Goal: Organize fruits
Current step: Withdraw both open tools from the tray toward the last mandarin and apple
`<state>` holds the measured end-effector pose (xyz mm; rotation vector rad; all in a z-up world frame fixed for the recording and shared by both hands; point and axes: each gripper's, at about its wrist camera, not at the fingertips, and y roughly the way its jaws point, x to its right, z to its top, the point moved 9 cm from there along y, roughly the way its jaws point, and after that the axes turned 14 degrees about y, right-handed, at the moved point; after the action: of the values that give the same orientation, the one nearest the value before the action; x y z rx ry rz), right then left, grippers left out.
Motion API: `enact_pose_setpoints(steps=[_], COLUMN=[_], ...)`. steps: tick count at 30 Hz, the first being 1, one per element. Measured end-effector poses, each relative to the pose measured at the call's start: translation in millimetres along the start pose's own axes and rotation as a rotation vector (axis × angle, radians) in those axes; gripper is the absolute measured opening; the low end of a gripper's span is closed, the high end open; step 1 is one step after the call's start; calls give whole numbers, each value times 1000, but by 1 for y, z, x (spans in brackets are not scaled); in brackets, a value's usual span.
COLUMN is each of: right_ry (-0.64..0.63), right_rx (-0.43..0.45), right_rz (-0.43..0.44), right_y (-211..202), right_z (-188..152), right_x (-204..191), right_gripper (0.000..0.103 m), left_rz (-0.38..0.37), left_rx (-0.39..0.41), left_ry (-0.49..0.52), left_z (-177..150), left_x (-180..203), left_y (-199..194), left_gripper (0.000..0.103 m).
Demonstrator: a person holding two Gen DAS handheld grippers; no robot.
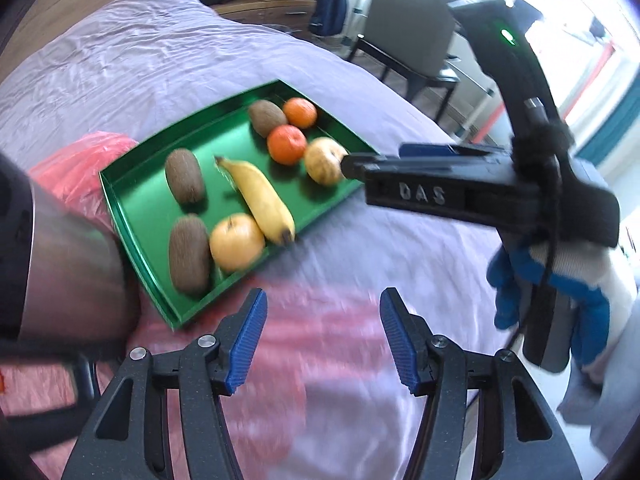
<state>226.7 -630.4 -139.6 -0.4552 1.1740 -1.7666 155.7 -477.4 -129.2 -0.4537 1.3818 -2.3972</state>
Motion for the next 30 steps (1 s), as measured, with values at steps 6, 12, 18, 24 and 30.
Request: enact_pose_setpoints(steps=[6, 12, 18, 24, 30], right_ry=[-4, -65, -104, -224, -332], right_rx=[-15, -67, -118, -171, -235], right_rz=[-11, -9, 11, 17, 62], right_y=[-21, -34, -43, -47, -47], right_z=[-40, -92, -137, -182, -225], right_x=[-16, -50, -84, -124, -171], right_gripper=[93, 93, 93, 94, 94], left_rz=[-32, -4, 59, 159, 246], left_rx=[-30, -71, -97, -83, -83], left_ry=[42, 6, -49, -143, -292], left_z=[-57, -121, -170, -214, -260], left_x=[16, 0, -34, -82, -138], left_y=[-23, -49, -73, -96, -118], left_gripper=[54, 54, 57, 60, 61])
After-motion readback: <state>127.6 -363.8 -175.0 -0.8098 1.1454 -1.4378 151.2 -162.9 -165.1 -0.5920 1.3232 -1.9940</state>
